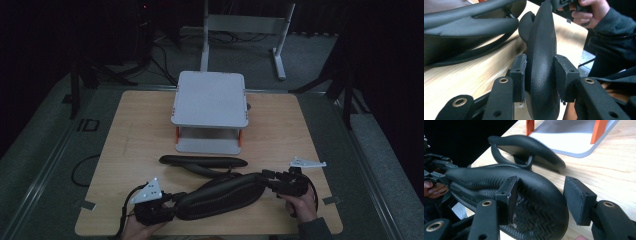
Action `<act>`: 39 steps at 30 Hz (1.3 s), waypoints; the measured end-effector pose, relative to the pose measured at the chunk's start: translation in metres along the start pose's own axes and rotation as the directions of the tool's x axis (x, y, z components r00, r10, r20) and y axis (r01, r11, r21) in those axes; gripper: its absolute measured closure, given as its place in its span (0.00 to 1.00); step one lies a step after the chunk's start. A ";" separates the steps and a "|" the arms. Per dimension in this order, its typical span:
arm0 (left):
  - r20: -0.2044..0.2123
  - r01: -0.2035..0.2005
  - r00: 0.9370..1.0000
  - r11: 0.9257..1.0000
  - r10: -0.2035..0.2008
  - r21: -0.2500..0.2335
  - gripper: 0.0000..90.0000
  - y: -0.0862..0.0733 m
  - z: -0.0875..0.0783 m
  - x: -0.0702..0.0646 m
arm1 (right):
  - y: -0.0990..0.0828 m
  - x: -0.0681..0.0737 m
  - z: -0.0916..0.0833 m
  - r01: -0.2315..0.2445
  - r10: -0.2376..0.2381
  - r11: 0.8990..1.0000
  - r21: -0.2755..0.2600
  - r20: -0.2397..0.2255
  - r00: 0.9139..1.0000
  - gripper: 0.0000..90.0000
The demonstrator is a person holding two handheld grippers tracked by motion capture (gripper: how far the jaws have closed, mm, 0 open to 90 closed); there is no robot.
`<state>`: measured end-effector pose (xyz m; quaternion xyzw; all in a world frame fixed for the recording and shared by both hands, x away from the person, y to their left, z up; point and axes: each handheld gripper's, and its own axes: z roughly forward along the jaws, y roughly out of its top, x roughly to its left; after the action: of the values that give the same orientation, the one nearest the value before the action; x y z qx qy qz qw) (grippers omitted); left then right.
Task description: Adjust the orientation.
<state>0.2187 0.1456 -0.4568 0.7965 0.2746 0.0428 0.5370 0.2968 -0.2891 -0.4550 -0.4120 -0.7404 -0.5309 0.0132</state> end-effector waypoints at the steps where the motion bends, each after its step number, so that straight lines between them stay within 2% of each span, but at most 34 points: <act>1: -0.005 -0.014 1.000 1.000 0.014 0.000 0.71 0.000 0.001 -0.001 | -0.001 0.000 0.000 -0.002 0.002 1.000 0.003 0.001 1.000 0.50; 5: -0.007 -0.044 0.999 0.999 0.044 -0.002 0.71 0.002 0.002 -0.004 | -0.002 -0.002 -0.003 -0.018 0.018 1.000 -0.012 -0.011 1.000 0.50; 6: -0.021 -0.079 0.997 0.997 0.079 -0.010 0.71 0.004 0.002 -0.005 | -0.002 -0.002 -0.003 -0.017 0.017 1.000 -0.018 -0.013 1.000 0.50; 8: -0.037 -0.119 0.992 0.993 0.118 -0.012 0.71 0.008 0.002 -0.005 | 0.001 -0.001 -0.004 -0.010 0.010 0.999 -0.032 -0.008 1.000 0.50; 10: -0.042 -0.130 0.991 0.991 0.129 -0.019 0.71 0.009 0.003 -0.002 | 0.004 0.000 -0.004 -0.007 0.007 0.999 -0.044 -0.010 1.000 0.50; 12: -0.028 -0.117 0.993 0.993 0.117 -0.015 0.70 0.008 0.005 0.002 | 0.005 -0.001 -0.004 -0.007 0.007 0.999 -0.043 -0.011 1.000 0.50; 13: -0.029 -0.096 0.995 0.995 0.096 -0.018 0.70 0.006 0.006 0.003 | 0.005 -0.001 -0.003 -0.008 0.008 0.999 -0.036 -0.012 1.000 0.50; 14: -0.029 -0.096 0.995 0.995 0.096 -0.018 0.69 0.006 0.006 0.003 | 0.005 -0.001 -0.003 -0.008 0.008 0.999 -0.036 -0.012 1.000 0.50; 15: -0.019 -0.073 0.997 0.997 0.072 -0.026 0.69 0.005 0.006 0.005 | 0.004 -0.001 -0.003 -0.008 0.007 0.999 -0.037 -0.016 1.000 0.50; 16: -0.019 -0.073 0.997 0.997 0.072 -0.026 0.68 0.005 0.006 0.005 | 0.004 -0.001 -0.003 -0.008 0.007 0.999 -0.037 -0.016 1.000 0.50; 17: -0.012 -0.037 0.999 0.999 0.037 -0.035 0.68 0.001 0.004 0.007 | 0.003 -0.001 -0.004 -0.010 0.009 0.999 -0.040 -0.020 1.000 0.51; 18: 0.006 -0.012 1.000 0.999 0.012 -0.035 0.63 0.000 0.004 0.008 | 0.002 0.000 -0.005 -0.010 0.009 0.999 -0.033 -0.034 0.999 0.52; 22: 0.046 0.030 0.999 0.998 -0.027 -0.063 0.57 -0.001 0.001 0.009 | -0.001 0.003 -0.005 0.003 -0.004 1.000 -0.012 -0.037 0.999 0.53; 24: 0.061 0.039 0.998 0.997 -0.035 -0.064 0.58 0.000 0.001 0.009 | -0.003 0.004 -0.006 0.004 -0.004 1.000 -0.009 -0.032 0.999 0.53; 28: 0.062 0.064 0.996 0.996 -0.060 -0.067 0.57 0.000 0.002 0.011 | -0.007 0.002 -0.009 -0.005 0.005 1.000 -0.007 -0.037 0.999 0.55; 31: 0.070 0.097 0.993 0.992 -0.092 -0.080 0.57 -0.001 0.003 0.014 | -0.008 0.001 -0.010 -0.003 0.003 1.000 0.001 -0.031 1.000 0.57; 34: 0.067 0.110 0.992 0.990 -0.104 -0.092 0.55 -0.003 0.004 0.014 | -0.008 0.001 -0.009 0.002 -0.002 1.000 0.005 -0.032 0.999 0.58; 35: 0.053 0.108 0.993 0.990 -0.104 -0.085 0.54 -0.003 0.005 0.014 | -0.008 0.002 -0.009 0.003 -0.003 1.000 0.004 -0.033 0.999 0.58; 37: 0.011 0.093 0.996 0.996 -0.093 -0.007 0.49 -0.004 0.013 0.012 | -0.008 0.002 -0.009 0.007 -0.007 1.000 0.006 -0.028 1.000 0.58; 39: -0.034 0.061 0.998 0.996 -0.059 0.058 0.45 -0.007 0.024 0.006 | -0.008 0.001 -0.009 0.004 -0.004 1.000 0.009 -0.027 1.000 0.58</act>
<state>0.2298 0.1305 -0.4747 0.8026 0.3081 0.0316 0.5099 0.2874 -0.2964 -0.4574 -0.4035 -0.7432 -0.5331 0.0240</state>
